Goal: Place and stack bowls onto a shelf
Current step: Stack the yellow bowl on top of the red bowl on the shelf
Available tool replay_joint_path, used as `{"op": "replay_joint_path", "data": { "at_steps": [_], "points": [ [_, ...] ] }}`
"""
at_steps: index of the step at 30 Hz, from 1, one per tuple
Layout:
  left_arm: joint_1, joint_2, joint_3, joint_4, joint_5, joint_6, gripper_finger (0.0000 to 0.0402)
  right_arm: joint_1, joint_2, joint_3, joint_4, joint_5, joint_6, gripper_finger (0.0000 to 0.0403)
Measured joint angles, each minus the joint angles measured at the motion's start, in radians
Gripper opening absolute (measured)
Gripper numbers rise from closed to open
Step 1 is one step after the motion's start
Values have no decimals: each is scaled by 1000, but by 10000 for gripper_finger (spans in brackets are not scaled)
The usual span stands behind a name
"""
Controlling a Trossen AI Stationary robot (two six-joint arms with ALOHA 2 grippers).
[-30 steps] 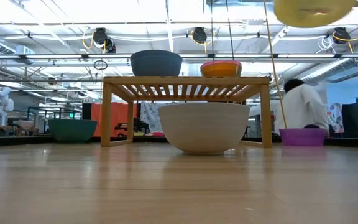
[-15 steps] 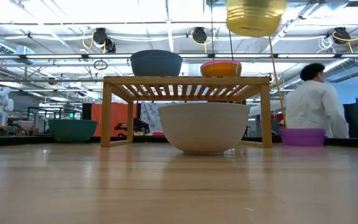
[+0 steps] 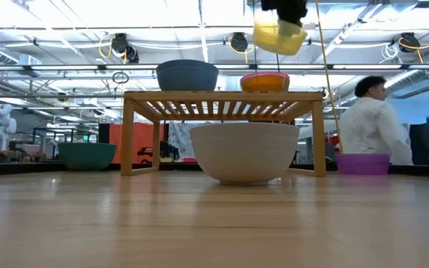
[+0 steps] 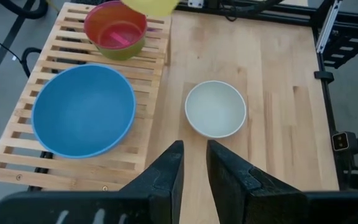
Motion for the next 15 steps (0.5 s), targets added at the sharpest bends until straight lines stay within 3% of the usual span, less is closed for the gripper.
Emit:
{"op": "replay_joint_path", "data": {
  "at_steps": [15],
  "points": [
    [0, 0, 0, 0, 0, -68, 74, -144, 69, 0, 134, 1, -194, 0]
  ]
}}
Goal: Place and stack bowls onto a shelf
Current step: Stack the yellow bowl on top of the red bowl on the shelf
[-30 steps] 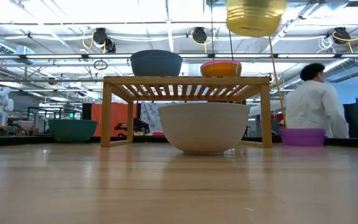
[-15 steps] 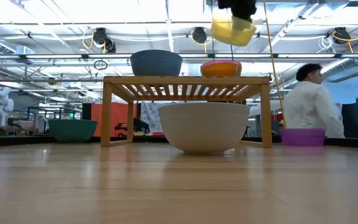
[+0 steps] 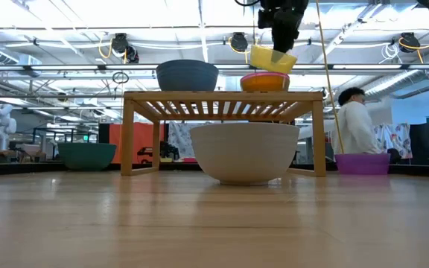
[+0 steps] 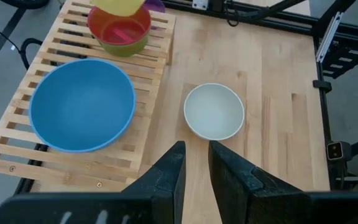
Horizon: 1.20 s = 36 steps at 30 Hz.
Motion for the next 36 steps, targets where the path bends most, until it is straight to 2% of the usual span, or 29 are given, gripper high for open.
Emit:
{"op": "replay_joint_path", "data": {
  "at_steps": [3, 8, 16, 36],
  "points": [
    [0, 0, 0, 0, 0, 0, 74, -14, 0, 0, 11, -6, -2, 0],
    [0, 0, 0, 0, 0, 0, 74, -20, 2, 0, -2, -80, -1, 0],
    [0, 0, 0, 0, -1, 0, 74, -20, 8, 0, -17, -81, 1, 0],
    [0, 0, 0, 0, 0, 1, 74, -19, 161, -1, -41, -80, -26, 0]
  ]
}}
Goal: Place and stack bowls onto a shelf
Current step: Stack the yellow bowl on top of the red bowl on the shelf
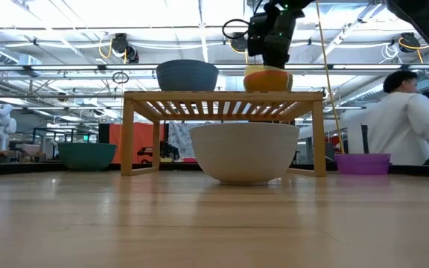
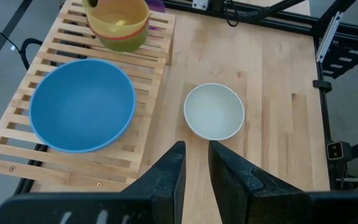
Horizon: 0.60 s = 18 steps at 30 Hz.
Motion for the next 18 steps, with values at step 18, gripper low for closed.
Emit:
{"op": "replay_joint_path", "data": {
  "at_steps": [18],
  "points": [
    [0, 0, 0, 0, 0, 0, 74, 4, 17, 0, 75, -55, 37, 15]
  ]
}}
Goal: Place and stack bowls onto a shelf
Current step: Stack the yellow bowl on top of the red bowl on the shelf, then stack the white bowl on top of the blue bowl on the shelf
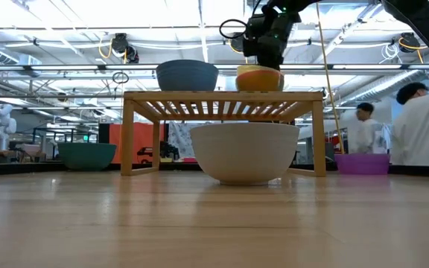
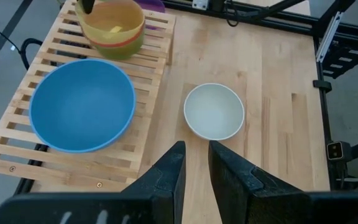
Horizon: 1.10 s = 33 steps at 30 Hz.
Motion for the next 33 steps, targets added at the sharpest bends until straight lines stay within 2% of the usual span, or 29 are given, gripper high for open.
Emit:
{"op": "replay_joint_path", "data": {
  "at_steps": [8, 14, 25, 33],
  "points": [
    [0, 0, 0, 0, 0, 0, 74, 15, -8, -1, -2, -25, 17, 60],
    [0, 0, 0, 0, 0, 0, 74, 33, -59, -2, 8, -23, -22, 88],
    [0, 0, 0, 0, 0, 10, 74, 94, -303, -2, 144, -22, -16, 112],
    [-4, 1, -13, 1, 2, 131, 74, 110, -481, -1, 234, -21, 23, 112]
  ]
}}
